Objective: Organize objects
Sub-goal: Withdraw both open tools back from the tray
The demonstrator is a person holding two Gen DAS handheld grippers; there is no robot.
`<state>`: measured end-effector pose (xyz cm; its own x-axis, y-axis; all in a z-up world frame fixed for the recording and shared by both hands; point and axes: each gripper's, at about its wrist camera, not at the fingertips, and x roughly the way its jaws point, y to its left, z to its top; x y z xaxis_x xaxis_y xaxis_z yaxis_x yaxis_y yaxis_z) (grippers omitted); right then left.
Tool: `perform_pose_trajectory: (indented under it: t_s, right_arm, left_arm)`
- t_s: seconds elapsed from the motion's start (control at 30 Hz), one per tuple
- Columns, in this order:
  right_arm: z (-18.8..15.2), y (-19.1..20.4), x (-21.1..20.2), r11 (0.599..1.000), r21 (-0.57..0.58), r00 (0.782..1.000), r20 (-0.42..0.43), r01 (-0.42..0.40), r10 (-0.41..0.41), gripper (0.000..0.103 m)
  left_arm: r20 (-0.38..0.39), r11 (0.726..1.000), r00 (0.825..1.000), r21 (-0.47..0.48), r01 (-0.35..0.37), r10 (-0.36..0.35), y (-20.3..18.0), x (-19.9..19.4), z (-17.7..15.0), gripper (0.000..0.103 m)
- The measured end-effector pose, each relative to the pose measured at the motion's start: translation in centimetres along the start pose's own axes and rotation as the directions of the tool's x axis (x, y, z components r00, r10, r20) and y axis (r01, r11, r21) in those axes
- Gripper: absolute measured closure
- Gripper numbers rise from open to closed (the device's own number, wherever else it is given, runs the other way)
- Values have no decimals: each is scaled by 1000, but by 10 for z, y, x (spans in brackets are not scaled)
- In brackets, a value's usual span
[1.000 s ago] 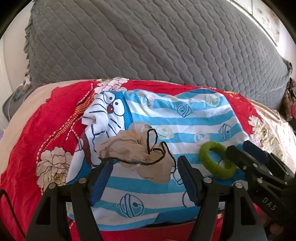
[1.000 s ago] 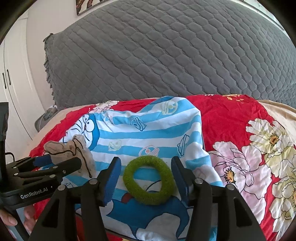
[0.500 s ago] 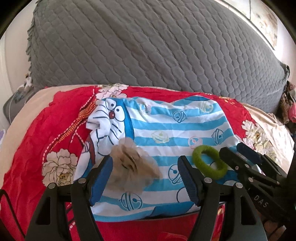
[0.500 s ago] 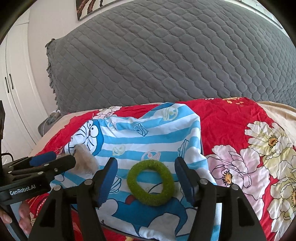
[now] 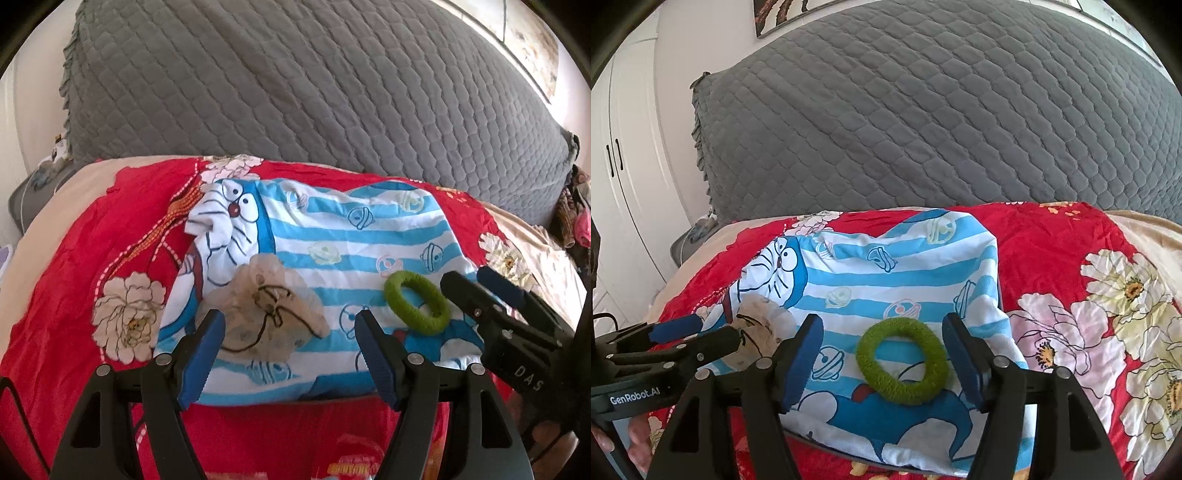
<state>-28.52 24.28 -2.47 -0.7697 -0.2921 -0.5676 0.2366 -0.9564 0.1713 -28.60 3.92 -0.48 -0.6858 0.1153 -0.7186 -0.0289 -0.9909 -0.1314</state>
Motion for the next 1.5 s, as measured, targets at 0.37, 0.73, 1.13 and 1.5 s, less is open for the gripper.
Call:
perform_pose_trajectory:
  t_s: [0.37,0.73,1.13,1.5]
  right_arm:
    - [0,15,-17,999,-21,999,-42,30,-31,23]
    - [6,29,-40,998,-38,994,-93,54,-57,23]
    - [13,37,-81,996,-48,989,-129,70,-76,23]
    - [8,50,-110,995,-54,986,-142,83,-90,21]
  left_arm:
    - [-3,1000,1000,-12,-9,9,8,-24,-11,27]
    - [7,1000,1000,19,-6,6,4,-51,-13,26]
    - [7,1000,1000,11,-6,6,-4,-80,-18,24]
    - [6,998,1000,57,0,0,-11,-105,-28,23]
